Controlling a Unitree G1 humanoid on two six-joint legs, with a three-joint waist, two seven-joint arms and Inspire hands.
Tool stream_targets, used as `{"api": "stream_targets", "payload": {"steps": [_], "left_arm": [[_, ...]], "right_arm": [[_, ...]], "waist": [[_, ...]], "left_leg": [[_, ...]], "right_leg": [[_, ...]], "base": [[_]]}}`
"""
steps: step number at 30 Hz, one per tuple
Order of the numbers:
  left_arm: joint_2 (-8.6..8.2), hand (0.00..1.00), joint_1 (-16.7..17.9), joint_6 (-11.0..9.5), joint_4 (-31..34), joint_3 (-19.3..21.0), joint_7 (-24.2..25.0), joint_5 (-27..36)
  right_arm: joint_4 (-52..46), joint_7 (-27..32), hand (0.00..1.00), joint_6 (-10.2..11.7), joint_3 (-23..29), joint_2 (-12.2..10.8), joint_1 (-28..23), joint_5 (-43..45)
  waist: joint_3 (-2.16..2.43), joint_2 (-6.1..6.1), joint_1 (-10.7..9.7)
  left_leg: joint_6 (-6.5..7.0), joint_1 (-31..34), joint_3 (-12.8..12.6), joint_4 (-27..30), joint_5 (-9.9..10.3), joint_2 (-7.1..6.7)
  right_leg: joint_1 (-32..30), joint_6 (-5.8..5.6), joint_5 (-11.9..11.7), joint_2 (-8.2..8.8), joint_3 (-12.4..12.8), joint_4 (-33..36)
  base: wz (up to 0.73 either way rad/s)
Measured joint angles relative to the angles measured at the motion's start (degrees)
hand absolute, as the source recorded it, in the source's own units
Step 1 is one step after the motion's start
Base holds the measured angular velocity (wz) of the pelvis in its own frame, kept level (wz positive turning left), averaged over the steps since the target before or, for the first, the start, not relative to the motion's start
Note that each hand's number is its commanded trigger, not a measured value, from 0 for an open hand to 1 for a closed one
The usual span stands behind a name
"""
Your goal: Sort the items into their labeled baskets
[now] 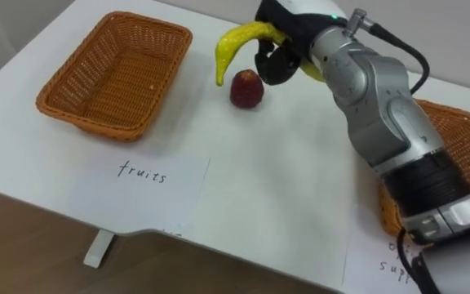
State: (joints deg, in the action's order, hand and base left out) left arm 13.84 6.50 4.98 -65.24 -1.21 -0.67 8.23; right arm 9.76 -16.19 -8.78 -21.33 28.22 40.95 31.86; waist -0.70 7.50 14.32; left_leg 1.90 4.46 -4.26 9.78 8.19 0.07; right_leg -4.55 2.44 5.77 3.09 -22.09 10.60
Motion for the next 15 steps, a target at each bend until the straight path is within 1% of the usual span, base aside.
{"api": "stream_targets", "payload": {"steps": [1,2,3,5,8,10,12,14,15], "left_arm": [[0.01,0.00,0.1,0.0,0.0,0.1,0.0,0.0],[0.02,0.00,0.3,0.1,0.2,0.9,0.1,-0.1],[0.11,0.00,0.6,0.1,0.8,1.5,0.2,-0.1],[0.13,0.00,1.2,0.2,1.1,2.2,0.2,0.0],[0.16,0.00,1.2,0.4,1.3,2.2,0.0,0.1],[0.10,0.00,1.4,0.5,1.3,2.2,-0.3,0.0],[0.09,0.00,2.0,0.7,1.7,2.5,-0.6,0.0],[0.10,0.00,2.1,1.0,1.9,2.8,-1.1,0.0],[0.13,0.00,2.1,1.0,1.8,3.0,-1.3,0.0]], "right_arm": [[-0.1,0.0,0.81,-0.1,0.0,0.0,0.0,0.0],[-0.1,-0.1,0.72,-0.1,0.0,0.0,0.0,0.0],[-0.4,-0.3,0.73,-0.2,0.0,0.0,0.0,-0.1],[-1.3,-0.8,0.72,-0.8,0.0,0.0,0.0,-0.1],[-1.6,-0.9,0.72,-1.3,-0.1,0.0,0.0,-0.1],[-1.6,-1.0,0.72,-1.4,-0.2,-0.2,0.0,0.0],[-1.6,-1.0,0.73,-2.9,-0.2,-1.2,0.0,0.0],[-1.9,-1.6,0.75,-3.8,-0.5,-1.2,0.0,-0.3],[-1.9,-2.0,0.76,-3.9,-0.5,-1.2,0.0,-0.5]], "waist": [[0.04,0.06,0.2],[0.20,0.29,0.2],[0.37,0.53,0.2],[0.49,0.70,0.2],[0.62,0.89,0.3],[0.63,0.98,0.8],[0.61,1.19,1.0],[0.55,1.42,1.4],[0.47,1.57,1.7]], "left_leg": [[0.01,0.0,0.1,0.0,0.0,-0.04],[0.01,0.0,0.1,0.0,0.0,-0.05],[0.01,0.0,0.3,0.2,0.0,-0.06],[0.02,-0.2,0.6,0.6,0.0,-0.08],[0.01,-0.2,1.3,0.5,0.0,-0.12],[0.01,-0.3,1.3,0.4,0.0,-0.11],[-0.01,-0.3,1.3,-0.1,0.0,-0.10],[-0.02,-0.3,1.3,-0.2,0.0,-0.10],[-0.02,-0.5,1.3,-0.2,0.0,-0.10]], "right_leg": [[0.0,-0.04,0.1,0.02,0.0,0.0],[0.0,-0.08,0.2,0.04,0.0,0.0],[0.0,-0.11,0.3,0.05,-0.2,0.0],[0.4,-0.14,0.3,0.01,-0.5,-0.2],[0.6,-0.19,0.4,0.02,-0.9,-0.1],[0.6,-0.19,0.3,0.03,-0.9,-0.1],[0.7,-0.20,0.4,0.09,-1.2,-0.1],[0.9,-0.22,0.4,0.13,-1.5,-0.1],[1.1,-0.25,0.4,0.12,-1.5,-0.2]], "base": [[0.05],[0.06],[0.06],[0.12],[0.11],[0.00],[0.00],[0.02],[0.04]]}}
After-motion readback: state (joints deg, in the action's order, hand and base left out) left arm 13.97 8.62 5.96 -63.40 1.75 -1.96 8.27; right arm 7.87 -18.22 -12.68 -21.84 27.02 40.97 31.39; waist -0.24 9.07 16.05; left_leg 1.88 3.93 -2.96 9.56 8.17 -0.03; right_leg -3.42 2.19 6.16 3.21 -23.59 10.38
